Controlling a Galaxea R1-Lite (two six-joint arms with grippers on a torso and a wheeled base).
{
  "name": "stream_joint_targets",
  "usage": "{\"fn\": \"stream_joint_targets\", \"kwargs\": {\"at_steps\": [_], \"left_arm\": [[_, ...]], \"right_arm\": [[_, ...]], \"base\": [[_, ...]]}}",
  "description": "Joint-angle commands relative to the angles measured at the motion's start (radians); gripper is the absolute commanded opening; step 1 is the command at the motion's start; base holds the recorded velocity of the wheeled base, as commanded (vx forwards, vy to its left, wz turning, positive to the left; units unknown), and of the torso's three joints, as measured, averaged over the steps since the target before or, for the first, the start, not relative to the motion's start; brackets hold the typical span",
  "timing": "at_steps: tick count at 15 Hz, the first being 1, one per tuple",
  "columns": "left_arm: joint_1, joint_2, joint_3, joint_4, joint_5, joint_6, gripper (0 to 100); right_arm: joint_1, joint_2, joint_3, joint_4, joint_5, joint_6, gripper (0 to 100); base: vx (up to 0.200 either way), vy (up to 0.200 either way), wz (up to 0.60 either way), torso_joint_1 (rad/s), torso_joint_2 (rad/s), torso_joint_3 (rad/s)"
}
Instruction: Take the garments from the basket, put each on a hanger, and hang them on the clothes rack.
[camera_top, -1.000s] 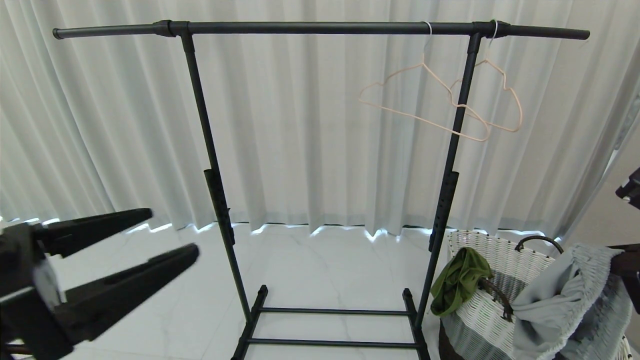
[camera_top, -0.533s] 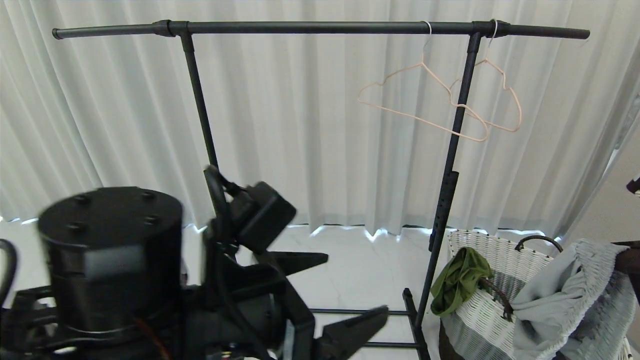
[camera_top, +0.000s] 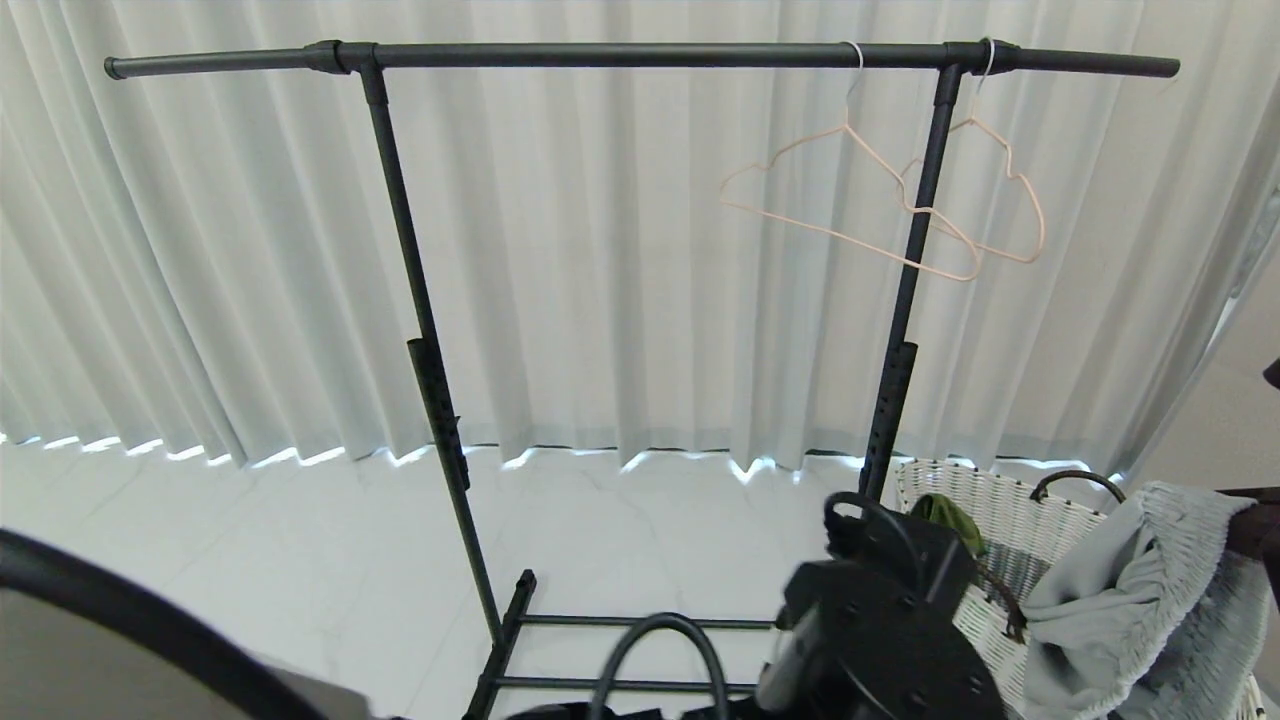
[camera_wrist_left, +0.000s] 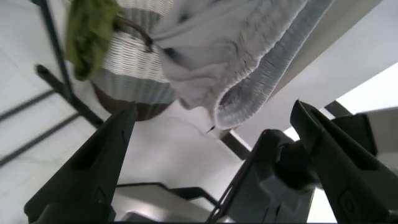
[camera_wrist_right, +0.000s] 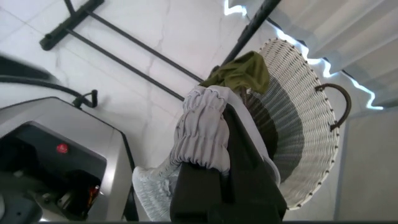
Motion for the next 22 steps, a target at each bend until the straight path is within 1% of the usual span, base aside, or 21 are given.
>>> {"fn": "stream_joint_targets", "kwargs": {"at_steps": [1,2,4,8,11,14,15,20,22], "left_arm": [[-0.041,0.215,-0.141,-0.007,0.022,-0.037,100],[-0.04,0.253,-0.165,-0.007,0.022,-0.049,100],[-0.041,0.305,-0.208,-0.007,0.022,-0.051,100],[-0.032,0.38,-0.253,-0.007,0.022,-0.054,100],[-0.031,0.437,-0.28,-0.007,0.021,-0.125,100],[-0.029,0.463,-0.296,-0.007,0.016,-0.132,100],[-0.028,0.466,-0.296,-0.007,0.016,-0.132,0],[-0.025,0.465,-0.271,-0.007,0.021,-0.141,0],[-0.035,0.446,-0.245,-0.007,0.051,-0.138,0]], "right_arm": [[0.016,-0.02,0.002,0.001,0.0,0.001,0],[0.027,-0.027,0.004,0.004,0.0,0.003,0],[0.047,-0.033,0.012,0.004,0.0,0.006,0],[0.053,-0.04,0.007,0.002,0.0,0.006,0],[0.061,-0.057,0.008,0.004,0.0,0.006,0],[0.061,-0.06,0.005,0.004,0.0,0.006,0],[0.061,-0.067,0.005,0.005,0.0,0.004,0],[0.059,-0.075,0.007,0.021,0.0,0.006,0],[0.054,-0.07,0.01,0.021,0.0,0.009,0]], "base": [[0.0,0.0,0.0,0.0,0.0,0.0],[0.0,0.0,0.0,0.0,0.0,0.0],[0.0,0.0,0.0,0.0,0.0,0.0],[0.0,0.0,0.0,0.0,0.0,0.0],[0.0,0.0,0.0,0.0,0.0,0.0],[0.0,0.0,0.0,0.0,0.0,0.0],[0.0,0.0,0.0,0.0,0.0,0.0],[0.0,0.0,0.0,0.0,0.0,0.0],[0.0,0.0,0.0,0.0,0.0,0.0]]}}
